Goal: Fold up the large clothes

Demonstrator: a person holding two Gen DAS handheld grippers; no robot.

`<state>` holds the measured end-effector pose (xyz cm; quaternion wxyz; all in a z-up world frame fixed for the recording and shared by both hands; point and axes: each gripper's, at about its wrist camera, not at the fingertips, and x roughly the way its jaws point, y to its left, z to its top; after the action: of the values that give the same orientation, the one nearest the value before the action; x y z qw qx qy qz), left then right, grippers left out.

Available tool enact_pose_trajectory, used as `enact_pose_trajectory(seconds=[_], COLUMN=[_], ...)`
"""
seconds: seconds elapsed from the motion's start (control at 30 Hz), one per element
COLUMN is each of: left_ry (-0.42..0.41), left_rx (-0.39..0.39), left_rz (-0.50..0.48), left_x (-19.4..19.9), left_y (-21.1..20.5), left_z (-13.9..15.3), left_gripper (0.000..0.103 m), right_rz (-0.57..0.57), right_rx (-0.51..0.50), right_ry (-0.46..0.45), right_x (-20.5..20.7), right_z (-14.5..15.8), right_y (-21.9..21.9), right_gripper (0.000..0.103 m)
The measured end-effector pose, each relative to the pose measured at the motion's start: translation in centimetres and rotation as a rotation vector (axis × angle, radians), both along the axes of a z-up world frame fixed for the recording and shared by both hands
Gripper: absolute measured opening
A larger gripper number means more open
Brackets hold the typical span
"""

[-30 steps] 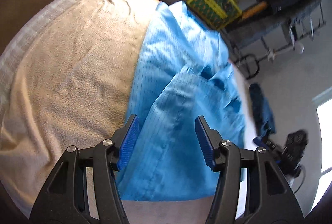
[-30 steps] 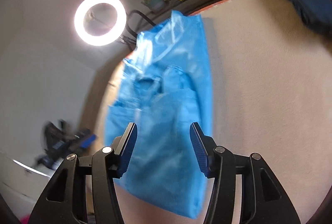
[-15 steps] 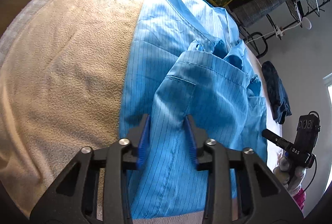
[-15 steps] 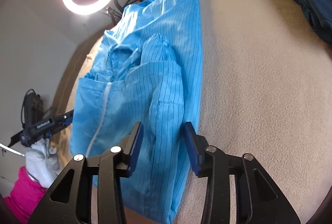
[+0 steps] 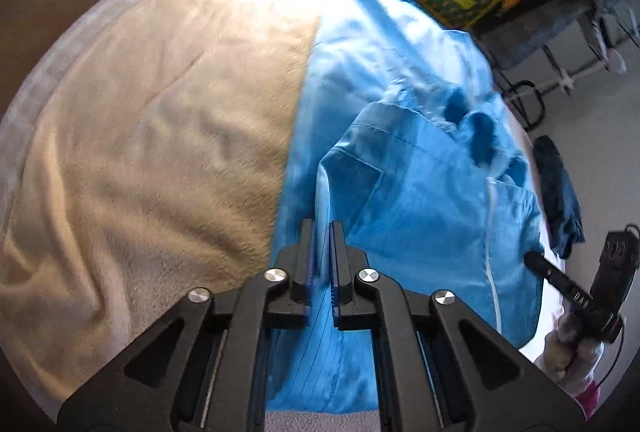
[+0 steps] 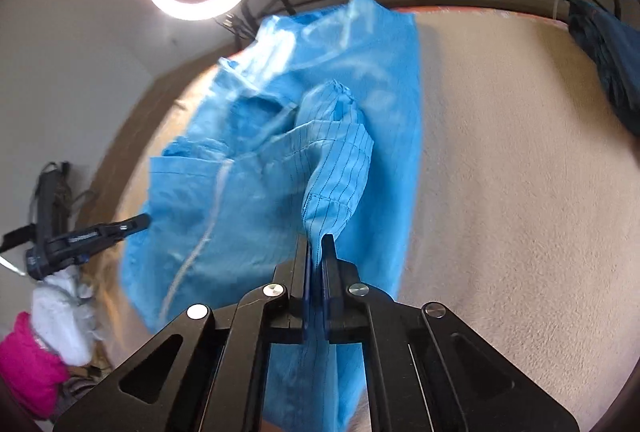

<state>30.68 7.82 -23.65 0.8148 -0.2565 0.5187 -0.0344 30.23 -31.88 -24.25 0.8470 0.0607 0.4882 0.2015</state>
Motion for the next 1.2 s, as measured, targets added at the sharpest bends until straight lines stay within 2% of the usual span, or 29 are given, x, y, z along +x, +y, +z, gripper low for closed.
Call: enact_pose_trajectory(seconds=[0.1,0.17,0.27,0.33,0.4,0.5,0.57,0.67,0.77,0.83,0.9,1.03,1.1,1.2], left_ry=[-0.013,-0.084,-0.190,-0.219,-0.217,-0.187,-0.150,-0.087,-0.089,-0.087,-0.082,-0.134,-0.156,-0.200], left_rx=[0.070,0.139,0.118,0.111,0.112,0.138,0.187,0.191,0.211,0.219,0.224,0.323,0.334,0.336], left_rz=[0.009,0.023,-0.017,-0.067,-0.108,-0.138,-0.123,-0.096,-0.112,-0.117,-0.118,-0.141,-0.138,-0.141], left_x=[-0.3,-0.8,-1.1,-0.6,0.2,1.8,2.8,3.8,3.8,3.7,3.7,2.3,1.6,-0.2], left_y=[-0.4,-0.7,-1.6,-2.8,-3.8,-4.9,-5.0,-4.4,-4.3,-4.3,-4.3,-5.1,-5.1,-5.2], left_z=[0.9,2.8,5.0,5.6,5.4,4.2,2.9,1.1,0.6,0.6,0.6,2.8,4.0,6.3], left_gripper=[0.010,0.011,0.012,0.012,0.012,0.012,0.012,0.011,0.011,0.011,0.011,0.011,0.011,0.011], right_rz=[0.003,-0.018,-0.025,0.007,0.042,0.066,0.072,0.037,0.016,0.015,0.020,0.014,0.001,-0.045], right_rx=[-0.082,-0.112,-0.109,-0.074,-0.047,-0.071,-0.086,-0.134,-0.119,-0.122,-0.152,-0.191,-0.230,-0.225], right_ry=[-0.009,-0.044,-0.138,-0.180,-0.202,-0.200,-0.172,-0.101,-0.037,-0.034,-0.039,-0.083,-0.130,-0.181], right_x=[0.0,-0.3,-1.3,-1.7,-1.9,-1.7,-1.3,0.3,0.9,0.9,0.7,-0.2,-0.7,-2.1], right_z=[0.1,1.1,3.1,3.7,3.8,2.9,2.3,0.2,-1.2,-1.1,-0.9,0.5,1.8,4.3], right_y=[0.4,0.3,0.4,0.9,1.9,3.2,3.4,3.1,2.4,2.3,2.7,3.2,3.2,2.8], right_gripper=[0.013,0.014,0.014,0.014,0.014,0.014,0.014,0.014,0.010,0.010,0.010,0.014,0.014,0.018])
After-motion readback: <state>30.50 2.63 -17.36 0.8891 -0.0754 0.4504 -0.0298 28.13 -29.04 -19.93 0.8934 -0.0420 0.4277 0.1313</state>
